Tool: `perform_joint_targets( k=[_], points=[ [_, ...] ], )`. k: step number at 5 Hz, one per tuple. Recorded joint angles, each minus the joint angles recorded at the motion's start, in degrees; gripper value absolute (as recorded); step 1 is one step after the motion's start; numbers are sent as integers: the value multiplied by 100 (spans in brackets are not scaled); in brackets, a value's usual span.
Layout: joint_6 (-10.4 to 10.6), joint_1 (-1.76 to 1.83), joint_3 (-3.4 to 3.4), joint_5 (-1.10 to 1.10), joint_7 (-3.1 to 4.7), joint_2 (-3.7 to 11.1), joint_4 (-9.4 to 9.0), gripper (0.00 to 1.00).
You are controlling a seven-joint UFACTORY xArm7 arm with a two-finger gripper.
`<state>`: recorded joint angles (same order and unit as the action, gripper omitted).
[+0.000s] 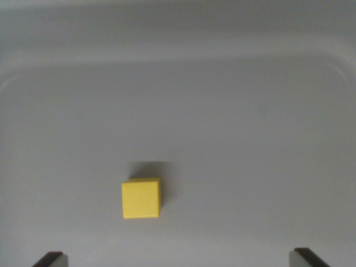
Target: Pick yellow cube
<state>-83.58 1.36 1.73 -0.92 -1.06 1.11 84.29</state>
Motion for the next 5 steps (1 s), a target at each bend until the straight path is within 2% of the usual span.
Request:
perform_joint_targets(
  k=[1, 2, 3, 4, 5],
  points=[
    [208, 11, -18, -16, 5, 85, -144, 0],
    [208, 11, -18, -16, 5, 85, -144, 0],
    [418, 23, -37, -32, 10, 171, -289, 0],
    [418, 23, -37, -32, 10, 171, -289, 0],
    [659, 36, -58, -50, 15, 270, -457, 0]
  ],
)
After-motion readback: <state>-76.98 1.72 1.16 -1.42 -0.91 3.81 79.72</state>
